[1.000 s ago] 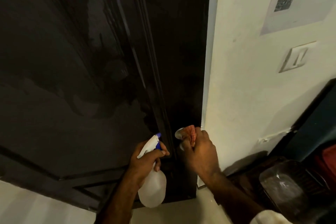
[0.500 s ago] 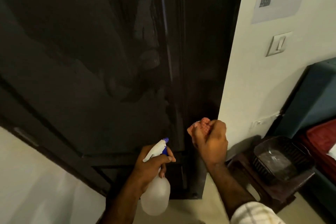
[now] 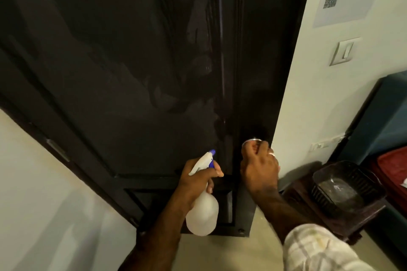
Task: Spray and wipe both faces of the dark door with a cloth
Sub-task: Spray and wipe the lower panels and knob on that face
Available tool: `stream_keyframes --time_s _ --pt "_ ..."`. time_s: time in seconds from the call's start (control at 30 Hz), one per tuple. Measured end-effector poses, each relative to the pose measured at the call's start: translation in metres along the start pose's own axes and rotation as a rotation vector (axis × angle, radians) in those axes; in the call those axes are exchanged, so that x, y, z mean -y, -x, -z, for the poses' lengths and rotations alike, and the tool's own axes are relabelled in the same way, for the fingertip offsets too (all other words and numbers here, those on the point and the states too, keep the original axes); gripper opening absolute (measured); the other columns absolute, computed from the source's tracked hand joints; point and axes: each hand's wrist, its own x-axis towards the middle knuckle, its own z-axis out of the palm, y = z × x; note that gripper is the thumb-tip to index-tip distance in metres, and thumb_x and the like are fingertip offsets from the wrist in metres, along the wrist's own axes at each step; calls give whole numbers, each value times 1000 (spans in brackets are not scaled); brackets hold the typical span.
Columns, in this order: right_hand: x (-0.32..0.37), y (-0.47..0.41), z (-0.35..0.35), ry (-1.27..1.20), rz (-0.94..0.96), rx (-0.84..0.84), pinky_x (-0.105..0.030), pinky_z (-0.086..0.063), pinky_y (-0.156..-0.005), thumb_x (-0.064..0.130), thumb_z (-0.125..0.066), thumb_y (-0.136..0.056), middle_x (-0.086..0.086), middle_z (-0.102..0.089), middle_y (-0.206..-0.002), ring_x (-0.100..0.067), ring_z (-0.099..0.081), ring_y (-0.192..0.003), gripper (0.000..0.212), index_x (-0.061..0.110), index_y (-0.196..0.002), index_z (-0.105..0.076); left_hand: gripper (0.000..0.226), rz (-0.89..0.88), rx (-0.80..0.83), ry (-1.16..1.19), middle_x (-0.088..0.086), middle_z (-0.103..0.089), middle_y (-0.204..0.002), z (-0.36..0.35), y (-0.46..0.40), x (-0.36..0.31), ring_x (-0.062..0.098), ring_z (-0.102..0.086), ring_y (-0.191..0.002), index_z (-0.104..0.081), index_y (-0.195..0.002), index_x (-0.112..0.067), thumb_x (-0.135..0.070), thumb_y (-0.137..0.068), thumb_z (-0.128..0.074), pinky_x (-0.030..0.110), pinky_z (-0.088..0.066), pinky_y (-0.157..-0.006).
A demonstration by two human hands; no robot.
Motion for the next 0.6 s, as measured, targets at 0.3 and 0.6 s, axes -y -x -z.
stream_keyframes --time_s 0.3,0.6 --pt "3 0 11 -889 -536 50 -43 -55 -81 64 -63 -94 -12 -65 -109 -39 -70 -97 53 19 -119 -54 34 43 -5 15 20 -75 -108 -2 14 11 14 -55 -50 -72 -112 -7 -2 -80 -82 28 -51 -52" --pt "2 11 34 -1874 -1180 660 -20 -37 -44 51 -46 -101 5 -45 -60 -11 -43 -42 39 25 -73 -55 34 38 -1 -4 19 -75 -103 4 5 23 17 -55 -52 -73 -110 -5 -3 -77 -83 30 -51 -54"
